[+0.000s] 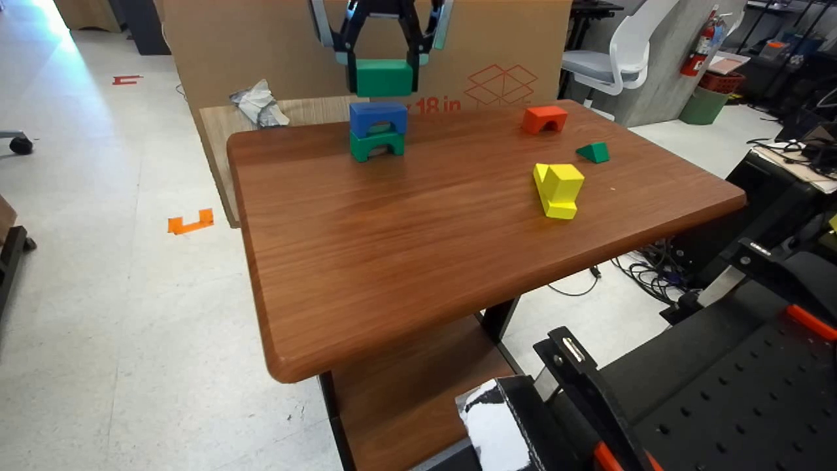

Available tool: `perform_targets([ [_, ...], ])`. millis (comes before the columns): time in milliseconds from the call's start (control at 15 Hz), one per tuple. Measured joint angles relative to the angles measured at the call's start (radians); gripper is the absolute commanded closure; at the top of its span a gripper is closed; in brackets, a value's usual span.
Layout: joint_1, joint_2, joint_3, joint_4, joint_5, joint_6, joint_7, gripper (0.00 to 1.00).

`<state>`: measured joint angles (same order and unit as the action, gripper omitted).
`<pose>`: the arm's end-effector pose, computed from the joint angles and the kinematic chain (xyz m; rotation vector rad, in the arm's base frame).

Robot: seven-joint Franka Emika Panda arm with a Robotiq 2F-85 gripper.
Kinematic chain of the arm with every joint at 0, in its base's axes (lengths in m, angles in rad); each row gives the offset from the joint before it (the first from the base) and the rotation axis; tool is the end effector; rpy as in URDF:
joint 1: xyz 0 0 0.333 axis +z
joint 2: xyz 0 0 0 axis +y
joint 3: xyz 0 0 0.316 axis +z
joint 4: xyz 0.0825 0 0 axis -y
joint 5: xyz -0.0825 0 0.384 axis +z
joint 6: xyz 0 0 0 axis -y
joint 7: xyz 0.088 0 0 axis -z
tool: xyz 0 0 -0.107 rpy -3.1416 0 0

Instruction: Put the left green block on the blue block

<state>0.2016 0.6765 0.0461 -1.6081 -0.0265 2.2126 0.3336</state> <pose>0.6668 0.1637 0.2260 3.1250 -0.1225 -0.1105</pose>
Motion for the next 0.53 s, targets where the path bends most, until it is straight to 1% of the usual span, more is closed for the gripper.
perform_targets([
  [533, 0.026, 0.048, -0.017, 0.062, -0.003, -0.069, 0.033, 0.59],
])
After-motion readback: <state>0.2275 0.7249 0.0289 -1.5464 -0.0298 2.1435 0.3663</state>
